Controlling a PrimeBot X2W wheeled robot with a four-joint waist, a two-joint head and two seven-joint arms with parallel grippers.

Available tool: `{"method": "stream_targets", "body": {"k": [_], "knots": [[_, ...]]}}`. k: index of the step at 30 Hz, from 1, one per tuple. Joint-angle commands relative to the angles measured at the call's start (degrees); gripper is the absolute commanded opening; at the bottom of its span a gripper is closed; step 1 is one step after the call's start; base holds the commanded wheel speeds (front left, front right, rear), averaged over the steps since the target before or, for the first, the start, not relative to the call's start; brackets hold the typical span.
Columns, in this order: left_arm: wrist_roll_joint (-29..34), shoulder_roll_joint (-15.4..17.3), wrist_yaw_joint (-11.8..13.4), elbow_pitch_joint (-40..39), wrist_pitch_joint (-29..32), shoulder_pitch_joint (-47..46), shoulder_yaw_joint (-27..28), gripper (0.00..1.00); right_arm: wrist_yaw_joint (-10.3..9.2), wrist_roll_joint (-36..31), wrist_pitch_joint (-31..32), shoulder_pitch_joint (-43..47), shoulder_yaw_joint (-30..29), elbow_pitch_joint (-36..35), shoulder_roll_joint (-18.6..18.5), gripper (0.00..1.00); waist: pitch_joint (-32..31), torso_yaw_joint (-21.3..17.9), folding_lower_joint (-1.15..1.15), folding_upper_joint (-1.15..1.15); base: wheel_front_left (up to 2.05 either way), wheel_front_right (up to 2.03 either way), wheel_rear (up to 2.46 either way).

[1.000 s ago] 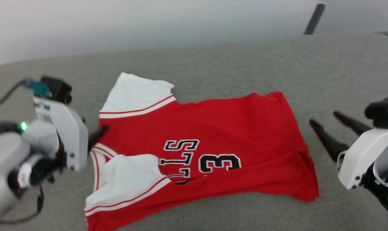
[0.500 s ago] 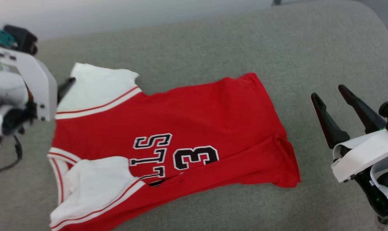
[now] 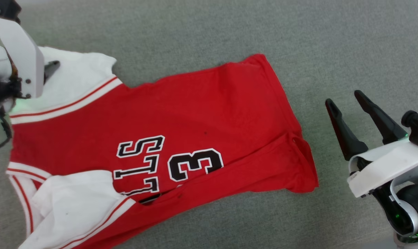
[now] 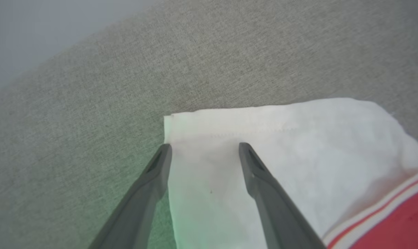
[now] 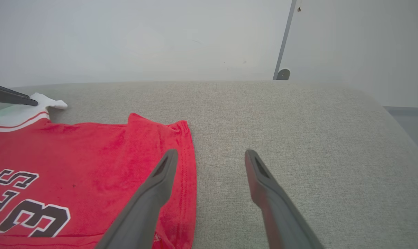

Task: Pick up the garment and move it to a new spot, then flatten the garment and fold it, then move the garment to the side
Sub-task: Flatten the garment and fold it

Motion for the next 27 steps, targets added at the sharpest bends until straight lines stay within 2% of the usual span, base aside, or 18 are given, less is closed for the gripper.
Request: {"method": "stream_targets", "body": {"k": [1, 5, 6, 7, 9, 13, 19, 23, 27], "knots": [[0.52, -0.57, -0.51, 1.73, 1.04, -0.72, -0.61, 1.0, -0.06, 0.54, 0.25, -0.92, 0.53, -0.24, 0.34, 1.0, 1.78, -1.06, 0.0, 0.0, 0.0, 0.0, 0.0], [0.16, -1.99, -0.9, 4.57, 2.47, -0.83, -1.21, 1.0, -0.06, 1.05, 1.12, -1.69, 1.31, -0.33, -0.09, 1.0, 2.39, -1.22, 0.0, 0.0, 0.0, 0.0, 0.0], [0.05, -2.4, -1.09, 5.31, 2.89, -0.75, -1.4, 0.96, -0.06, 1.33, 1.61, -1.85, 1.77, -0.49, -0.37, 1.0, 2.54, -1.25, 0.0, 0.0, 0.0, 0.0, 0.0], [-0.28, -2.86, -1.27, 6.03, 3.64, -0.58, -1.56, 0.58, -0.06, 1.66, 2.46, -1.88, 2.52, -0.57, -0.77, 1.0, 2.65, -1.25, 0.0, 0.0, 0.0, 0.0, 0.0], [-1.05, -3.64, -1.31, 7.31, 5.17, -0.05, -1.8, 0.0, -0.07, 2.41, 4.04, -2.19, 3.21, -0.91, -1.49, 1.0, 2.78, -1.19, 0.0, 0.0, 0.0, 0.0, 0.0], [-2.16, -4.84, -1.68, 9.23, 6.81, -0.03, -1.88, 0.0, -0.06, 4.1, 9.18, -3.91, 3.48, -1.56, -2.01, 1.0, 2.77, -0.85, 0.0, 0.0, 0.0, 0.0, 0.0], [-2.64, -6.2, -1.9, 11.13, 7.1, -1.17, -2.07, 0.0, -0.06, 5.97, 20.94, -10.52, 4.84, -0.15, -3.57, 1.0, 2.67, 0.19, 0.0, 0.0, 0.0, 0.0, 0.0], [-2.61, -7.34, -1.85, 11.98, 6.05, -2.56, -2.02, 0.0, -0.06, 8.25, 29.23, -17.74, 6.41, 4.37, -3.27, 1.0, 2.96, 1.07, 0.0, 0.0, 0.0, 0.0, 0.0], [-2.6, -8.88, -1.88, 12.25, 5.49, -4.05, -2.08, 0.0, -0.06, 9.75, 34.09, -26.26, 7.98, 11.61, -2.71, 1.0, 3.6, 2.31, 0.0, 0.0, 0.0, 0.0, 0.0]]}}
